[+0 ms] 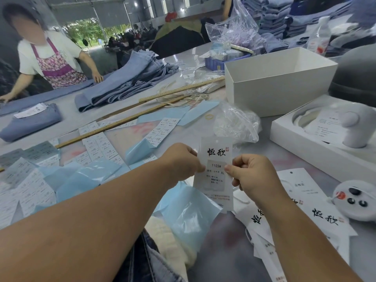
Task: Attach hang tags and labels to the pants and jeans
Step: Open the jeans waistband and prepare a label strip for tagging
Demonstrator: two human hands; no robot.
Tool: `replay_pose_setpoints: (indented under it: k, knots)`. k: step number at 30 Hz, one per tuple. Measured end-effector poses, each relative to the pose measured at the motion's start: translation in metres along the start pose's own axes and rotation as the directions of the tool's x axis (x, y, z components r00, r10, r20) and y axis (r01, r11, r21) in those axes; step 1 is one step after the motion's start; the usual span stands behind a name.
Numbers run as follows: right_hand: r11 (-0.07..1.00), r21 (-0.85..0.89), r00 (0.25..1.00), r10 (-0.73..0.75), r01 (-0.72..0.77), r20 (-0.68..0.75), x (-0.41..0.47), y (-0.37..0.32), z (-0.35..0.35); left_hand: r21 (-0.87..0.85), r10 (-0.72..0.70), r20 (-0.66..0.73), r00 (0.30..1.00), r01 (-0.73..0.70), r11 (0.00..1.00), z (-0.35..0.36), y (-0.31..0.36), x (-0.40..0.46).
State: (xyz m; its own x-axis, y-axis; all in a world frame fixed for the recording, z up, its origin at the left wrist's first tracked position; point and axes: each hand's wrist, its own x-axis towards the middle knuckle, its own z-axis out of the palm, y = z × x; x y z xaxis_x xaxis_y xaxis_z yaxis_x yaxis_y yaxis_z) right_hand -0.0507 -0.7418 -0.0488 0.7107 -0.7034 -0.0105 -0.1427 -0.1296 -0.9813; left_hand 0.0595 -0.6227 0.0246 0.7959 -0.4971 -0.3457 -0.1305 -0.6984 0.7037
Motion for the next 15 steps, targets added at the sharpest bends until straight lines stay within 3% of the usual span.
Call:
replay_pose_setpoints:
  k: [8, 10, 13, 15]
  knots:
    - [0.978, -0.206, 0.989, -0.067, 0.039, -0.131, -0.0014, 0.0019, -0.0007, -0.043, -0.045, -0.026, 0.999, 0.044, 0.998, -0.0014, -0.0013, 0.0014]
    - [0.983, -0.180, 0.988, -0.058, 0.032, -0.142, -0.0003, 0.0014, -0.0022, 0.033, -0.040, -0.059, 0.997, 0.042, 0.999, -0.0016, -0.0031, 0.0034]
    - [0.996, -0.090, 0.995, -0.023, 0.014, -0.102, 0.0012, 0.0006, -0.0017, 0.296, 0.028, -0.135, 0.990, 0.013, 0.955, 0.0030, -0.0060, 0.0056]
    - [1.000, -0.022, 0.999, 0.005, -0.006, -0.053, 0.0014, -0.0002, -0.0006, 0.339, 0.089, -0.162, 0.983, -0.030, 0.940, 0.0061, -0.0031, 0.0034]
